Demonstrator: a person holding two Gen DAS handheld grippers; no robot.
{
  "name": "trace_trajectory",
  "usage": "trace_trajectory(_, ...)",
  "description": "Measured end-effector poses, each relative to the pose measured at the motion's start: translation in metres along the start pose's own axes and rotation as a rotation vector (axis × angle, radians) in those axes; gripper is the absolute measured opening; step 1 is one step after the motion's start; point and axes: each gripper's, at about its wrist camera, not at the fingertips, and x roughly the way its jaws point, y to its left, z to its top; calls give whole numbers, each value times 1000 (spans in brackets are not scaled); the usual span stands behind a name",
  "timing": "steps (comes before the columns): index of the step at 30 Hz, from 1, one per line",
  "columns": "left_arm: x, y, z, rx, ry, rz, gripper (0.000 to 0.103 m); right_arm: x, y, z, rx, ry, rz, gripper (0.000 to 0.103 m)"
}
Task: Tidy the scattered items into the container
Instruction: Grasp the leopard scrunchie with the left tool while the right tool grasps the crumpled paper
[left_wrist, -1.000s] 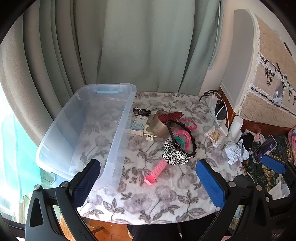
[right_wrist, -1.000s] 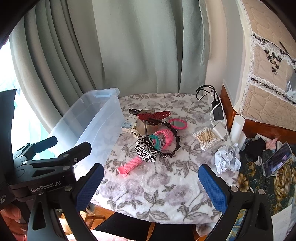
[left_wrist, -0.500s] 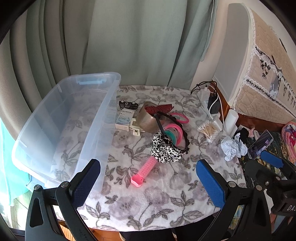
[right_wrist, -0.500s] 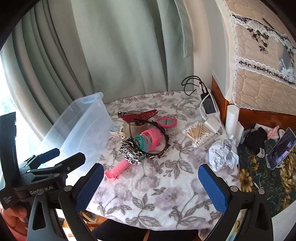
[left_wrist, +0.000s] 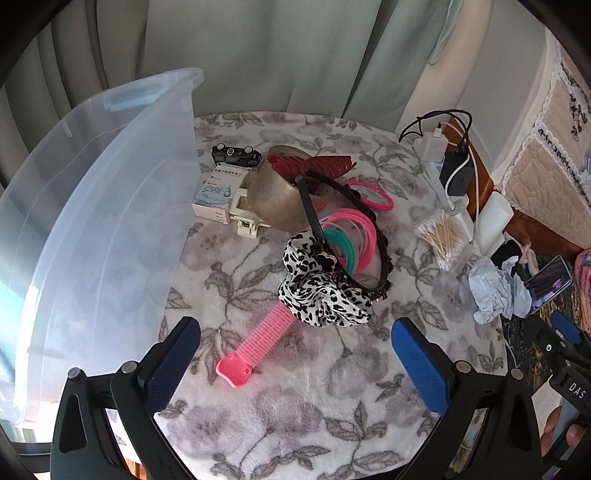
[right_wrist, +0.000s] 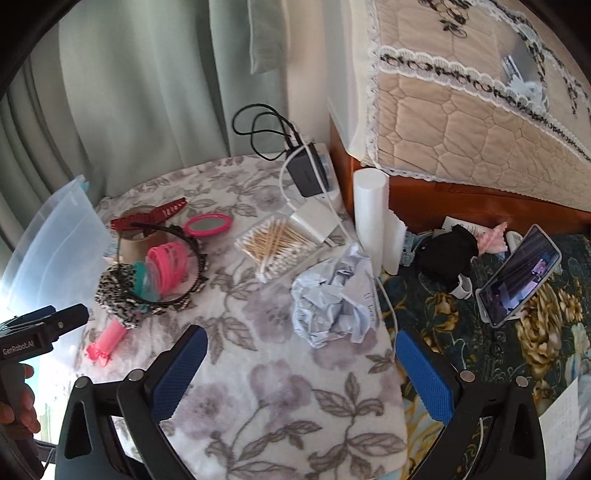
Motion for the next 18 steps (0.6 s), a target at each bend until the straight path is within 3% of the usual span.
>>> trace_trajectory(7,28,0,10,-11,21,0,99,46,-15,3,40,48,28,103)
trace_trajectory(12,43,6,14,-40,57,-69,80,76,-21,3,69,82,10,103)
trace_trajectory(14,47,5,13,-51,74,-107,68,84,-23,4,79,95,5,102)
trace_trajectory(18,47,3,12,-56,85,-166,47,95,-25,5,103,128,14,90)
